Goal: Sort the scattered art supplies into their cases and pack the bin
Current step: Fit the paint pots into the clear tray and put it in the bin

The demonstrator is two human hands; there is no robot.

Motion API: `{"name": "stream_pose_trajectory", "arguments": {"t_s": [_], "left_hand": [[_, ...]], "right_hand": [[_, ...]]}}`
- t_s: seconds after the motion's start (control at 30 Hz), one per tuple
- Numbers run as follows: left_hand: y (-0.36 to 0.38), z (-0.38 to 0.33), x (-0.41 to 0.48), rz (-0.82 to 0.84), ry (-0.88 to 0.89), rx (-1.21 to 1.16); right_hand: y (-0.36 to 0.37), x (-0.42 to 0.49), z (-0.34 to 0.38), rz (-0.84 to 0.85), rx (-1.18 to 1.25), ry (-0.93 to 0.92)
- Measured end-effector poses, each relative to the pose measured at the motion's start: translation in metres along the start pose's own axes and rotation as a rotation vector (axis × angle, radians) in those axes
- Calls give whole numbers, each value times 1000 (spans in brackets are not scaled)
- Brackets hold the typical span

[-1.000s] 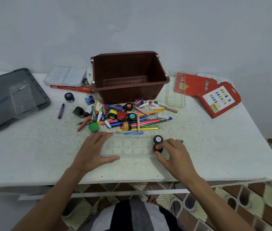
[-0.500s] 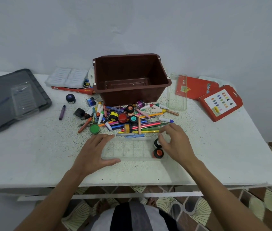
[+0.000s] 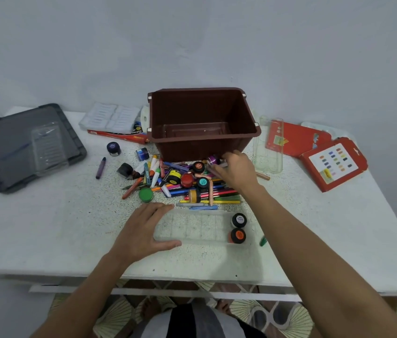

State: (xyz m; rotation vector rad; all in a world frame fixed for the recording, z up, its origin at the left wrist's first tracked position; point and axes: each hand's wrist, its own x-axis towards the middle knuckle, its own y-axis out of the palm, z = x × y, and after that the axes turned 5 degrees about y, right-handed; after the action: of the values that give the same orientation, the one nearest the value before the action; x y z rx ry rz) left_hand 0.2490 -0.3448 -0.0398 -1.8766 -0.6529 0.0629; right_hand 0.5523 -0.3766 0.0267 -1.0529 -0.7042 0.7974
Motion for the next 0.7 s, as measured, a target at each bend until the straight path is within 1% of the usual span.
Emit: {"name": "stream_pose_trajectory", "arguments": {"t_s": [0.1, 0.23, 0.33, 0.4, 0.53, 0.6, 0.7], "left_hand": [[-1, -1, -1, 1, 2, 6], [0, 0, -2, 12, -5, 11], [1, 1, -1, 17, -5, 14], [1, 2, -1, 12, -7, 8], [-1, 2, 1, -1, 4, 2], [-1, 2, 1, -8, 7, 0], [0, 2, 0, -10, 8, 2]], "right_hand": [[7, 8, 4, 32, 9, 79], [14, 9, 9, -14, 23, 72], [17, 5, 6, -52, 128, 68], [12, -3, 5, -57, 243, 72], [-11, -33, 6, 15, 522, 63], [-21, -53, 3, 50, 577, 30], [-30, -84, -4, 139, 578, -16]]}}
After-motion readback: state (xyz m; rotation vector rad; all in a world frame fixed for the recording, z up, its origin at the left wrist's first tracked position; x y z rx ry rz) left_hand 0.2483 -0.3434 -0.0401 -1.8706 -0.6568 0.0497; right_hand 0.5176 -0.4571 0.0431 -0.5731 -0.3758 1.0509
